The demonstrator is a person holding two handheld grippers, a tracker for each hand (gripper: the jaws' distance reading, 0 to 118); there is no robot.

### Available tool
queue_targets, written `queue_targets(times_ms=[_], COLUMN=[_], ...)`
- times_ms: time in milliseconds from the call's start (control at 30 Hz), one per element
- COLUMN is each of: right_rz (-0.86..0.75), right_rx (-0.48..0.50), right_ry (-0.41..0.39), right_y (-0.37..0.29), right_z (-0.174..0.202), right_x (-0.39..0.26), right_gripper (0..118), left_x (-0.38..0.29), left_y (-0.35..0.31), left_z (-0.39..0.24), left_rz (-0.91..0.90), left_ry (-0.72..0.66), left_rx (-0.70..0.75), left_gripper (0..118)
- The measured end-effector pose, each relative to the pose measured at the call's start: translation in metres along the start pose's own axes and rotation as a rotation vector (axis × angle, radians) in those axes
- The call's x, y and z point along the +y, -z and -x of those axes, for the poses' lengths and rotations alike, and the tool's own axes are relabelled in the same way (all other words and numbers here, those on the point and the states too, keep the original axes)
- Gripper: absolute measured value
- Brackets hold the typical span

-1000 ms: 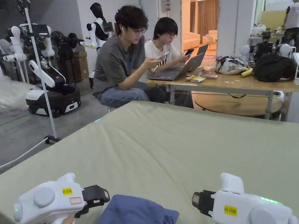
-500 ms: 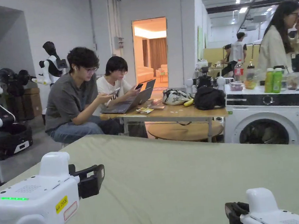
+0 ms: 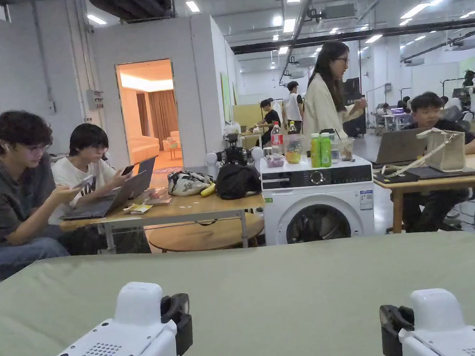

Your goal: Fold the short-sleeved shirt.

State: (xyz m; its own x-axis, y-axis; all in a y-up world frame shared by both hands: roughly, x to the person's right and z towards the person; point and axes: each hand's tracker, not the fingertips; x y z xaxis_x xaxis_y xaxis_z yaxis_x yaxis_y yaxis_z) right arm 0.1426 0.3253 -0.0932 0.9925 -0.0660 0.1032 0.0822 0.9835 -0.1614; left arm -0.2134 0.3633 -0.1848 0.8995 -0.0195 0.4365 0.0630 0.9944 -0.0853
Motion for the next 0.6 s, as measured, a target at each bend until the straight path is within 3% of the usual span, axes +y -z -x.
queue_targets(times_ms=[100, 333, 600], right_rz=[0.023, 0.027, -0.004], right_rx=[0.055, -0.054, -0.042], right_ry=[0.016, -0.080, -0.047], right_y=[-0.001, 0.001, -0.005], right_z=[0.007, 0.014, 0.020], right_x=[-0.007, -0.017, -0.011], right_gripper=[0, 0, 0], left_x=[-0.007, -0.013, -0.013], left_y=[0.000, -0.009, -0.020], left_z=[-0.010, -0.004, 0.004], left_rz=[0.030, 0.029, 0.037], left_ry=[-0.027, -0.017, -0.001], left_rx=[0.013, 0.070, 0.101], left_gripper=[0, 0, 0])
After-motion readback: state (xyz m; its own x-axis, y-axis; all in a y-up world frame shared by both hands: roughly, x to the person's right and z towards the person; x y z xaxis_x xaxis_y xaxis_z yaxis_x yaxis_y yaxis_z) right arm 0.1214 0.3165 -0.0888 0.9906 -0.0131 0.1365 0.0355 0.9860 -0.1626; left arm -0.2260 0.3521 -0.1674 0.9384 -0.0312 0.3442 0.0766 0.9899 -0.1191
